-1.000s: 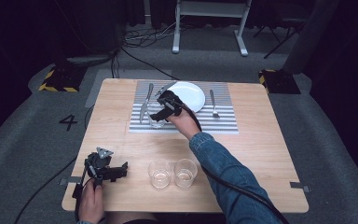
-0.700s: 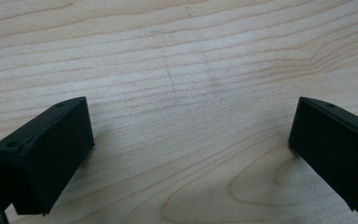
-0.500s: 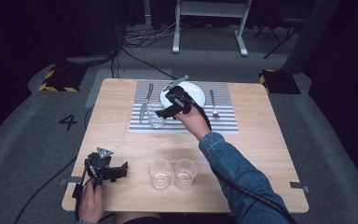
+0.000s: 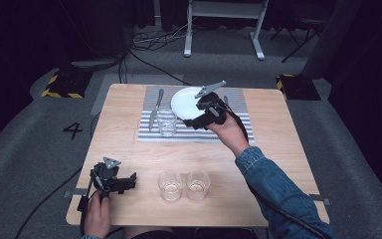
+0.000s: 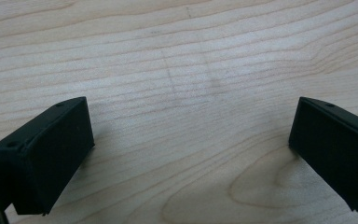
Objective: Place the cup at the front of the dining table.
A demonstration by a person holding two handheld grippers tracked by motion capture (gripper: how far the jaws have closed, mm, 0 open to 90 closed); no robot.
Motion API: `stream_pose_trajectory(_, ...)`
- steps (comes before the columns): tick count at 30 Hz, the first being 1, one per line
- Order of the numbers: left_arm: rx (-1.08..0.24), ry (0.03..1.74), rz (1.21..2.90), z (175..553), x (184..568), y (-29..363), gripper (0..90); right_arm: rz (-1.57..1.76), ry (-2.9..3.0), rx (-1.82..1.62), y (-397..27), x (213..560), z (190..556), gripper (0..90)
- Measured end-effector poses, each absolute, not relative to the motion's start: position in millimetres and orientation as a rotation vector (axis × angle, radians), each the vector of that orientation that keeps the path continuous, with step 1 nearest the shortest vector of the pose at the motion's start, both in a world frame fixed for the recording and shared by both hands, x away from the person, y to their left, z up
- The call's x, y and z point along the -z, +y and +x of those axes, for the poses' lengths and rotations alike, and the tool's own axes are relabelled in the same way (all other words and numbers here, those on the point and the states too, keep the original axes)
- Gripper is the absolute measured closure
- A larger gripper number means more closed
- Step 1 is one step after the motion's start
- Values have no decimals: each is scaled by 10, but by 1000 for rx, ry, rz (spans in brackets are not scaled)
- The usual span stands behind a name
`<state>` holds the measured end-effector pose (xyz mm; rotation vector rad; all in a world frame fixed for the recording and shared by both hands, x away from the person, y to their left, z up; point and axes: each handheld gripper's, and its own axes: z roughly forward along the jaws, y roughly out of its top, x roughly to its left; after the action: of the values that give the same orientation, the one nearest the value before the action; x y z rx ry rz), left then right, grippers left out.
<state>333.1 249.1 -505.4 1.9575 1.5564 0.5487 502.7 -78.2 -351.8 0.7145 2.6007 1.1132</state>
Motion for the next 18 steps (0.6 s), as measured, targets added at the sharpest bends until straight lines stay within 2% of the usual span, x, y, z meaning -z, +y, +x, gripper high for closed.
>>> stream_pose_trajectory(18,-549,1556,1958,3331,5053,2491,0,730,2504,-1161,-1599,3264,4630,151)
